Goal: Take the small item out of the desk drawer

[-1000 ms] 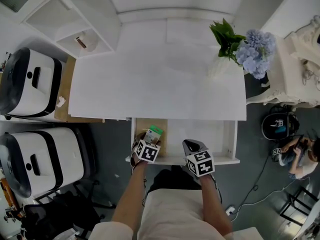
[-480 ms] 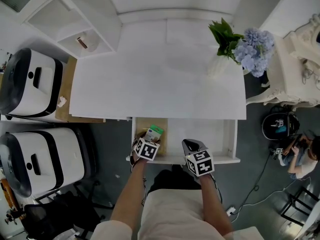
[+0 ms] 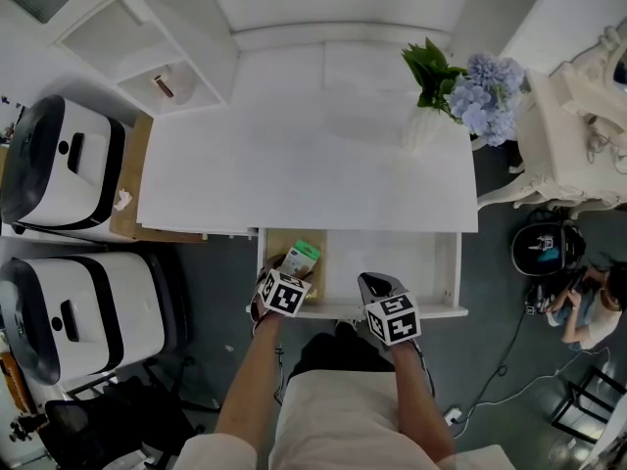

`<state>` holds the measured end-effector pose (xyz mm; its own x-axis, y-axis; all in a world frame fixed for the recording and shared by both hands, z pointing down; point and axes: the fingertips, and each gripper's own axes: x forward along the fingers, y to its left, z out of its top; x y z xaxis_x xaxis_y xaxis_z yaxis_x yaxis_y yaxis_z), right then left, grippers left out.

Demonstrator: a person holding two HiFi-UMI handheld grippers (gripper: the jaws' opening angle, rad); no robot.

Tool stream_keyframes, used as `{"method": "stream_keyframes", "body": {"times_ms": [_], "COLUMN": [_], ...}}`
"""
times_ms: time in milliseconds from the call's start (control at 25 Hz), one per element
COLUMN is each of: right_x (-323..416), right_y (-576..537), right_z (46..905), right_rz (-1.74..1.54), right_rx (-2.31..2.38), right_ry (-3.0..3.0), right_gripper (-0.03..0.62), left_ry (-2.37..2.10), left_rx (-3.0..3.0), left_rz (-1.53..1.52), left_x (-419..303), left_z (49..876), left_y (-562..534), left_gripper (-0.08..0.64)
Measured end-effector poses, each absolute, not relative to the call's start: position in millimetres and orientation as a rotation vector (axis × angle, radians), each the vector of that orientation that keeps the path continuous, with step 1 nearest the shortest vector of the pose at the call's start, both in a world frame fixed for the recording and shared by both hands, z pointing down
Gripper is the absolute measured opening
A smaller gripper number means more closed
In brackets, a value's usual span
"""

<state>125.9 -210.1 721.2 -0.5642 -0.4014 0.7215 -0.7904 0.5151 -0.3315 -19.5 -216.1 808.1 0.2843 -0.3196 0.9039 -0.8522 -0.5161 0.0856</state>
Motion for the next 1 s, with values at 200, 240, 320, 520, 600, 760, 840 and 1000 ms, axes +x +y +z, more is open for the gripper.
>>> {"method": "stream_keyframes", "body": {"times_ms": [200, 240, 320, 520, 600, 760, 840, 1000], "right_x": [119, 118, 114, 106, 105, 101, 99, 93], "right_y": [-206, -205, -203, -197, -195, -193, -194, -198], "right_z": [713, 712, 708, 699, 695, 686, 681, 670], "right_rz": [0.861, 0.856, 0.845, 0.812, 0.802, 0.774, 0.762, 0.738], "right_rx": [0.958, 0.955, 0.949, 0.937, 0.938, 0.94, 0.944, 0.942], "right_ry": [-2.208, -2.213, -2.224, -2.25, -2.259, -2.277, -2.288, -2.31], "right_gripper": [0.025, 0.025, 0.025, 0.025, 0.025, 0.025, 0.023, 0.025], "left_ry": [-1.099, -1.111, -1.133, -1.205, -1.241, -1.321, -1.363, -1.408], "left_rx": [2.035, 2.047, 2.074, 2.14, 2.156, 2.185, 2.189, 2.183], "left_rz": [1.155, 1.146, 1.13, 1.1, 1.073, 1.012, 0.972, 0.873], "left_x": [-15, -14, -13, -15, -16, -16, -15, -10], "left_z": [785, 780, 770, 743, 732, 709, 698, 680], "left_y": [-220, -220, -219, -213, -211, -207, -205, -200], "left_gripper": [0.359, 0.359, 0.359, 0.359, 0.359, 0.359, 0.359, 0.359]}}
